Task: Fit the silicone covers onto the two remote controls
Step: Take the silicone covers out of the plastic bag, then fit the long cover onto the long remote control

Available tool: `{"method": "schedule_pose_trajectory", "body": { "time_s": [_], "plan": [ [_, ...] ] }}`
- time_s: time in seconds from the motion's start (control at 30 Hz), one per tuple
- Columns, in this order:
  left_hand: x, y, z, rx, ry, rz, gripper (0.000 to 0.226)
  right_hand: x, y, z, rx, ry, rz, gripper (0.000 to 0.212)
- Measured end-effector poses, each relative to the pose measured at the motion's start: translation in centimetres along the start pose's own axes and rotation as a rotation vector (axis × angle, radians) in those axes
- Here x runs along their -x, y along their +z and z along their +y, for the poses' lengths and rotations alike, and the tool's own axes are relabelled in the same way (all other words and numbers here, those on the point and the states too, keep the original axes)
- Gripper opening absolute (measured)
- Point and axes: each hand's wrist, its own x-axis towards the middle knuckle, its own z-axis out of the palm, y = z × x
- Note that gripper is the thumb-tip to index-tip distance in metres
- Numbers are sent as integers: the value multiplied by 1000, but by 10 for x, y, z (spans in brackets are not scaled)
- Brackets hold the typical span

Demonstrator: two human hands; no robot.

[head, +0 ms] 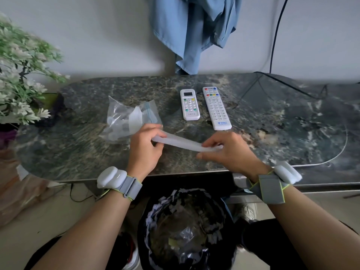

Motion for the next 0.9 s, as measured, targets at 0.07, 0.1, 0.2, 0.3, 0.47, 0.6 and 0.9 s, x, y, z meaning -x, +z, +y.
{"method": "schedule_pose_trajectory", "body": {
  "time_s": [0.07,0.1,0.2,0.3,0.47,0.6,0.9],
  "plan": [
    [2,-5,-4,-103,-4,-58,25,-1,-4,-1,-169,8,78,29],
    [4,-7,-5,-144,-19,-79,31,-4,-6,1,-208,25,193,28],
    [5,-13,-7,-204,-83,-63,45,-18,-8,12,0,130,425,36],
    [5,-15,-4,-216,-149,41,33,-31,-1,18,100,222,355,58],
    [6,-8,5,-297,-277,-59,32,-40,6,12,182,252,363,65],
    [2,-7,4,-151,-301,-18,15,-40,3,11,160,299,338,66],
    [-10,-16,-11,143,-456,66,25,-26,-14,17,-83,342,143,45]
  ]
}}
